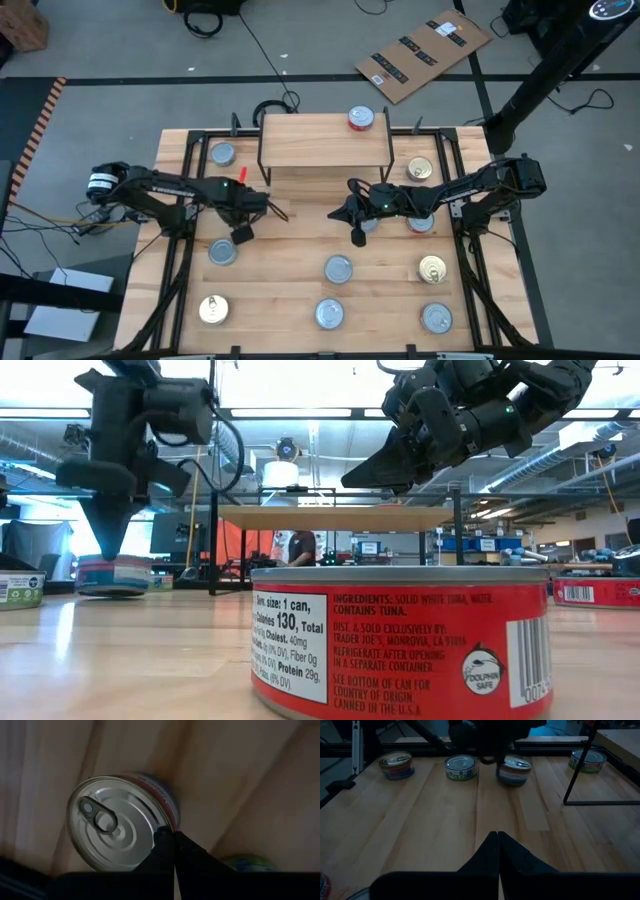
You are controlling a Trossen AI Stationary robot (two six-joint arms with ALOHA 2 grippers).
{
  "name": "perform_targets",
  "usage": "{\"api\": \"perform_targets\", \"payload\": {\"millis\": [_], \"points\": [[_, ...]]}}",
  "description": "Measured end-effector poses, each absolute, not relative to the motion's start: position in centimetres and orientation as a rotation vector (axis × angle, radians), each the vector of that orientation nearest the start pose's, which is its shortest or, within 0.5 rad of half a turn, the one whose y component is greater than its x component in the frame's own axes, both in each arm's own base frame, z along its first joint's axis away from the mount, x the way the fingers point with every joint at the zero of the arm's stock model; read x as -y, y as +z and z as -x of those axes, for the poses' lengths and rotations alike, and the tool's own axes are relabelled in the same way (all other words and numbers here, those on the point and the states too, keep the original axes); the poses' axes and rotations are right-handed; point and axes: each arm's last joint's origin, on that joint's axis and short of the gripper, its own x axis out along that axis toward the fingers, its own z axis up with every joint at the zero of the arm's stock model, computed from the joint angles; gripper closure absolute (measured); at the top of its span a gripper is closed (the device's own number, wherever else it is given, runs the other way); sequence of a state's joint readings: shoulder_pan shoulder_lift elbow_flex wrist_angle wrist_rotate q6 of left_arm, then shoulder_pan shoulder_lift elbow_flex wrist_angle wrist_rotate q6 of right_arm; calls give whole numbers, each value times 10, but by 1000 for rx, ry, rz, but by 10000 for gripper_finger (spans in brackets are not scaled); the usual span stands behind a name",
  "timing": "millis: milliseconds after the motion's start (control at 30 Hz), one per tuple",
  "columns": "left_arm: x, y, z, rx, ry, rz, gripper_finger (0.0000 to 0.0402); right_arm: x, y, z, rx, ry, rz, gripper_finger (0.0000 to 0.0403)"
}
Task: Stack canned seafood by type on shelf
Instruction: Put the blue pink tuna can on the shelf
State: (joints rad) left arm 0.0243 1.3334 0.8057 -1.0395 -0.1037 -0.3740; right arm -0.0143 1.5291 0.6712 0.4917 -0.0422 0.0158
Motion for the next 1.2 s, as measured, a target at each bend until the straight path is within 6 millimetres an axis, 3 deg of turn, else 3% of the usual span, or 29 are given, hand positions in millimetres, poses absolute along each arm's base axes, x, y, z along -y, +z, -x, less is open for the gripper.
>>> {"api": "perform_targets", "payload": {"millis": [367, 500, 933, 1200], "points": [[36, 211, -217, -1421, 63, 211, 399, 3, 185, -304, -381, 28, -27, 397], [49, 213, -216, -1407, 32, 157, 398, 3, 185, -304, -381, 28, -27, 397], [64, 216, -223, -1300, -30, 101, 399, 3, 185, -304, -381, 28, -27, 397], [70, 221, -236, -1166, -131, 174, 401, 3, 185, -304, -381, 28, -28, 397]]}}
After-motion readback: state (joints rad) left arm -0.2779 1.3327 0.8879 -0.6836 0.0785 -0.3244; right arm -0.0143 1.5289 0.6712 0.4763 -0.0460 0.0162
